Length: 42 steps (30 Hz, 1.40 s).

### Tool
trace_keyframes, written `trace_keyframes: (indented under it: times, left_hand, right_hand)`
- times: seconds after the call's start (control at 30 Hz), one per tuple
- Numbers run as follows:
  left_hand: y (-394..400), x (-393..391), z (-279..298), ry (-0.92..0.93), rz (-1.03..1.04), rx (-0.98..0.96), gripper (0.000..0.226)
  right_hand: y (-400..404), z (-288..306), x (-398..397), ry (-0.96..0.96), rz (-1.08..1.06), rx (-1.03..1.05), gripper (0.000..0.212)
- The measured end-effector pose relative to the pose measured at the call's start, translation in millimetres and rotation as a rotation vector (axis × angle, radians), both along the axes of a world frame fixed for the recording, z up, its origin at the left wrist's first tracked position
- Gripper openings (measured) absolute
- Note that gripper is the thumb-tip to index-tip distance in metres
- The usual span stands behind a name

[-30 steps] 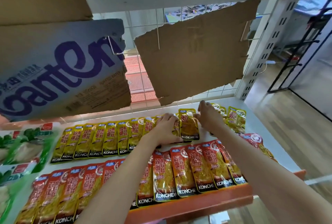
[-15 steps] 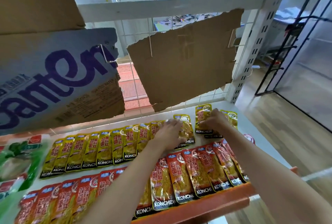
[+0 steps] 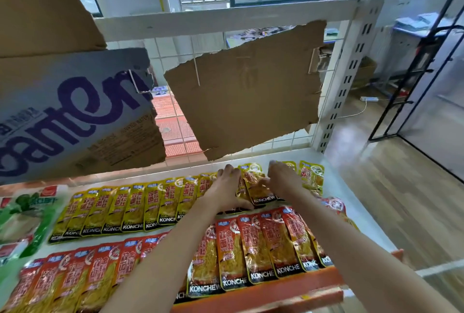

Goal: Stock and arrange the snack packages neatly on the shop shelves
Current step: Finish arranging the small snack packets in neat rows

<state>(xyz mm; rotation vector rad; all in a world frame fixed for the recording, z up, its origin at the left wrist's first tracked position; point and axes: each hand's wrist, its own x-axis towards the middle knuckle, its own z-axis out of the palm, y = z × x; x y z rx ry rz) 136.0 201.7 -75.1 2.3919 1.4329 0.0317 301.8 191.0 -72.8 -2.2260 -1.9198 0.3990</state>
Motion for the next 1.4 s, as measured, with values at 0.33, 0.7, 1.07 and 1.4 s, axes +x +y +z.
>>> trace_keyframes:
  times: [0.33,0.7,1.07,1.4]
  left_hand:
    - [8.3,12.3,14.0,0.081,0.035,-0.094,0.093]
    - [-2.0,50.5,-5.8,0.068,0.004,-0.048,0.076]
    - [-2.7,42.9,-2.7,-0.134,0.042,-0.143,0.078]
    - [-0.7,44.6,-2.2,-0.195,0.114,-0.223,0.07]
  right_hand:
    - [-8.5,-3.0,56.6,0.081,-0.175,-0.027,0.067]
    - [1.0,0.1,60.1,0.307,-0.231,-0.149,0.038]
    - [9.9,20.3,53.6,0.992,-0.181,-0.088,0.017]
    - [-4.2,-7.3,43.4,0.079,-0.049,0.039,0.063]
